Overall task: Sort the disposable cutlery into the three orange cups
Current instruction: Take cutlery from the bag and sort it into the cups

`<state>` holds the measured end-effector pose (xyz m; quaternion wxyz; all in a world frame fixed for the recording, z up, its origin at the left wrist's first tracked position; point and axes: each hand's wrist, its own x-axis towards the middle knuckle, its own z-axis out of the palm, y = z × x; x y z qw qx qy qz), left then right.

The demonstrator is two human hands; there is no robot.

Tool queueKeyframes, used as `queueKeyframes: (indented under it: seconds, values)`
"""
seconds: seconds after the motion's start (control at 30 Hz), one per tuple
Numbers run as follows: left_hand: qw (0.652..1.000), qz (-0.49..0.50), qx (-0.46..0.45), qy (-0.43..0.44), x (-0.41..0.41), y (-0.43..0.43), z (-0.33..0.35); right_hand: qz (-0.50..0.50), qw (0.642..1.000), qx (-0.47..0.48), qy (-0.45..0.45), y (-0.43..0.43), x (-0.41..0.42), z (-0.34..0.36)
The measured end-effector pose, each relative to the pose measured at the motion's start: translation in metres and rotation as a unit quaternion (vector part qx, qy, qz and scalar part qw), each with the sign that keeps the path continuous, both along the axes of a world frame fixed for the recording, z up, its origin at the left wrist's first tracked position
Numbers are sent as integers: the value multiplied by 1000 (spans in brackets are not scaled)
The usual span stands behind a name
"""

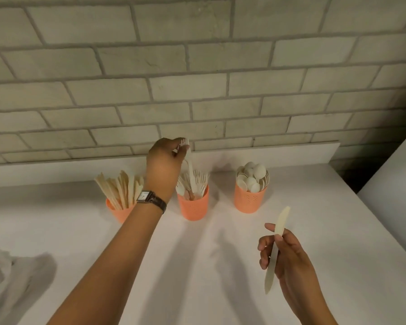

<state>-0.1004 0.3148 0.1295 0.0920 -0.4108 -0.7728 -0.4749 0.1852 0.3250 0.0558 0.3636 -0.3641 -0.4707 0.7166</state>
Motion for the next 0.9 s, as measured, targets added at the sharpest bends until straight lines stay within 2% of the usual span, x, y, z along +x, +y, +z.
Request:
queueKeyframes:
  seconds: [0.07,0.23,0.3,0.37,0.5,0.6,0.73,0.9]
  values:
    - [999,-3,-25,32,2,-1,-12,-6,1000,1,0,-7,-3,2]
    - [995,-38,-97,11,9,-20,-58,-9,1000,18,-18,-23,-15,9]
    - [987,-42,-152,29,9,-27,-77,-15,997,49,-56,-27,-22,10]
    - [984,-42,-175,10,9,-36,-85,-13,988,105,-110,-32,-32,16]
    - [988,-69,-132,-27,9,-59,-81,27,954,234,-188,-34,-60,33]
    - [992,-69,-64,-82,7,-101,-74,69,950,266,-149,-41,-96,49]
    - [987,-24,-43,-154,3,-183,-71,73,949,296,-87,-59,-165,70]
    - [977,8,-40,-207,-9,-260,-78,52,921,372,-103,-69,-261,57]
